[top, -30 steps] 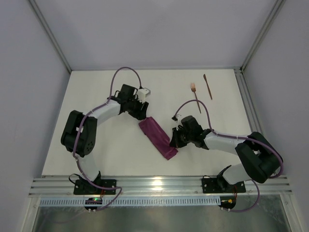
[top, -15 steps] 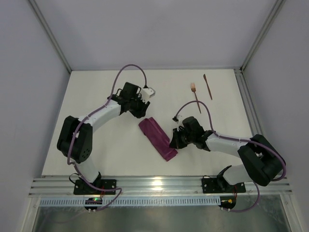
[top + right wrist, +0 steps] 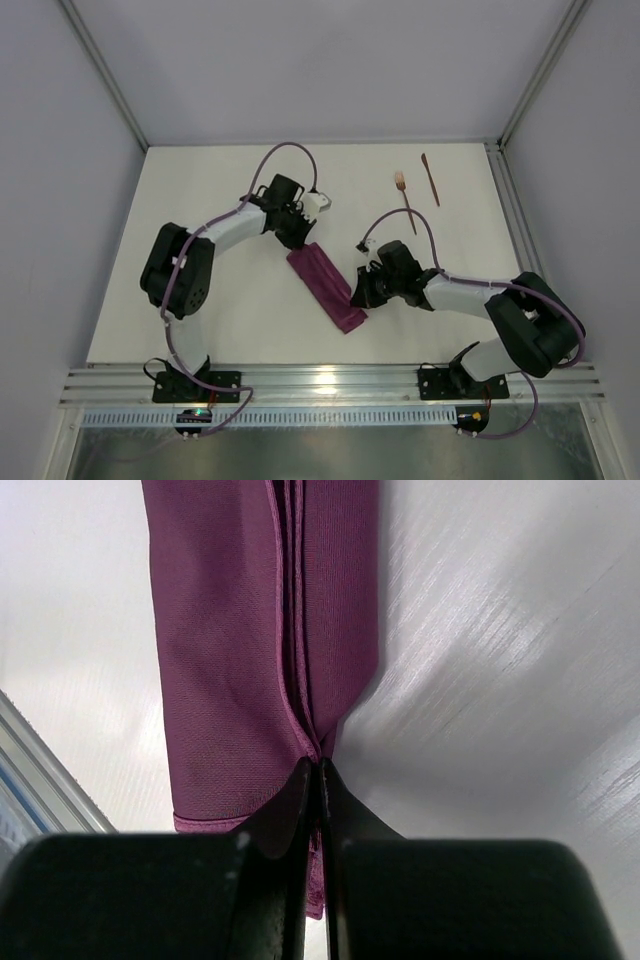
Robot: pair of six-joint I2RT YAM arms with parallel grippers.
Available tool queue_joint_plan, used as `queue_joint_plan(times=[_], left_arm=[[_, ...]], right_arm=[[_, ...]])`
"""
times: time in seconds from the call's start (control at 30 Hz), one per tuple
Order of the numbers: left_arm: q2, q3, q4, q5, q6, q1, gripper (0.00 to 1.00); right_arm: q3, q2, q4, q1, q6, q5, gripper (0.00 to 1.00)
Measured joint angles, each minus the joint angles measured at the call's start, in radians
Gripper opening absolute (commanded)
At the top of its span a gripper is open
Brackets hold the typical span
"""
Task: Fold the napkin into a case and place the utensils inside
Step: Smooth out the smaller rectangle-folded napkin at the center of the board.
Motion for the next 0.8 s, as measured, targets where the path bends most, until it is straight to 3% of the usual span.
queue_joint_plan(times=[0.1,0.13,0.23,0.3,0.4,0.8], left_arm=[[0.049,0.040,0.006,0.001,-0.011,-0.002,0.12],[0.064,0.050,0.006,0.001,-0.014,-0.003,0.17],[0.095,0.065,0.007,0.001,-0.029,-0.009,0.17],[0.098,0.065,0.005,-0.002,-0.035,-0.013,0.10],[0.098,0.065,0.008,-0.014,-0.038,-0.018,0.04],[0.098,0.062,0.018,-0.022,-0.043,-0.024,0.05]], right_arm=[[0.003,0.003,0.001,0.000,-0.009,-0.008,0.10],[0.005,0.005,0.000,0.000,-0.011,-0.011,0.12],[0.013,0.005,-0.006,0.000,-0.016,-0.011,0.32],[0.019,0.005,-0.016,0.000,-0.017,-0.011,0.43],[0.034,-0.002,-0.037,0.000,-0.017,0.013,0.45],[-0.006,-0.130,-0.121,-0.004,0.075,0.027,0.45]])
